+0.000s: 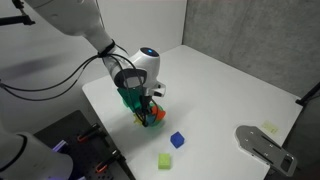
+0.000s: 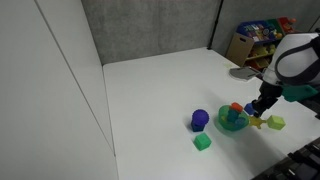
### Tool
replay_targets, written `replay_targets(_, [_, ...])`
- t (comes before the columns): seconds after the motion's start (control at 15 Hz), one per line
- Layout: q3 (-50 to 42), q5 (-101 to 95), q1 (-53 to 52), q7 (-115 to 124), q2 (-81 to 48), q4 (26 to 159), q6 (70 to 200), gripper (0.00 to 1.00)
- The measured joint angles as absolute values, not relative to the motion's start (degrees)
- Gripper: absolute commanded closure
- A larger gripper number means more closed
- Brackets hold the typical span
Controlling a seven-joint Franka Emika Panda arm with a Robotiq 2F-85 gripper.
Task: Pick up the yellow toy from the table and put it in the green bowl
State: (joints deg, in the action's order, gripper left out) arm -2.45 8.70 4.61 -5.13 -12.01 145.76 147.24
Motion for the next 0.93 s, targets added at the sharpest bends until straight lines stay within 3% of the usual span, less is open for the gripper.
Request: replay_targets(0.93, [-2.5, 3.3, 4.0, -4.5, -16.3, 140.8, 149.3, 0.97])
